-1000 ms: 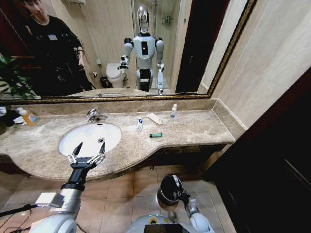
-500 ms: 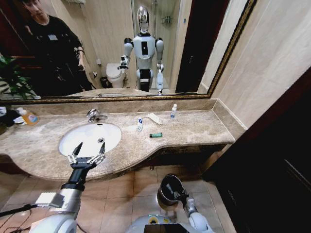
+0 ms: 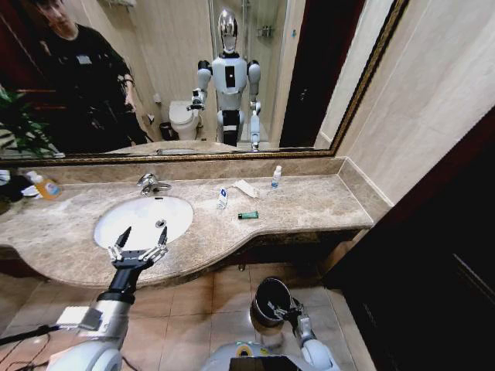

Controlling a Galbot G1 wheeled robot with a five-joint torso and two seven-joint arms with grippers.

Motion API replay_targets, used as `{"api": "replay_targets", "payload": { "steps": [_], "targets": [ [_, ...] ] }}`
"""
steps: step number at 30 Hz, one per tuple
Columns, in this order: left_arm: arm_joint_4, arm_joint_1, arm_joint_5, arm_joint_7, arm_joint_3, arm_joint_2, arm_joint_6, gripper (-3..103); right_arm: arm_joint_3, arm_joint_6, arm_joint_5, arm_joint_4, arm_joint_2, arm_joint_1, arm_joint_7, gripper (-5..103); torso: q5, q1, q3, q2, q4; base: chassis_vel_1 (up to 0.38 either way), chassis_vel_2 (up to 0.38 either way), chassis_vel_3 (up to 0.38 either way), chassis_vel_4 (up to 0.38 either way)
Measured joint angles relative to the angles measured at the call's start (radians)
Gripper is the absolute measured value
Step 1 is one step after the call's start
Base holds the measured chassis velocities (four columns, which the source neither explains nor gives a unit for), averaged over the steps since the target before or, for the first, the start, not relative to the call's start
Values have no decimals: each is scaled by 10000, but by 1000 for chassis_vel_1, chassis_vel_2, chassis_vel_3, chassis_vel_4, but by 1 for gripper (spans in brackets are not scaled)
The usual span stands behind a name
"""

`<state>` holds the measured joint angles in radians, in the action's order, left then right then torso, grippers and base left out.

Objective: Pick up the trash from the sink and place it in the trash bin.

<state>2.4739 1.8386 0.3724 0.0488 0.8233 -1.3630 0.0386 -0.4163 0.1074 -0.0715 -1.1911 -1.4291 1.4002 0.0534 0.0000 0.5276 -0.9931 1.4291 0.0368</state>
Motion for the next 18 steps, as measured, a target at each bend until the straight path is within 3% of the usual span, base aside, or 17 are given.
{"api": "replay_targets", "payload": {
  "steps": [10,18],
  "targets": [
    [0,0,0,0,0,0,0,100,-114,-25,-453,-342,126,55,-45,100,0,0,0,0,0,0,0,0,0],
    [0,0,0,0,0,0,0,100,-159,-800,-1212,-2241,343,685,-387,100,1,0,0,0,1,0,0,0,0]
  ]
}}
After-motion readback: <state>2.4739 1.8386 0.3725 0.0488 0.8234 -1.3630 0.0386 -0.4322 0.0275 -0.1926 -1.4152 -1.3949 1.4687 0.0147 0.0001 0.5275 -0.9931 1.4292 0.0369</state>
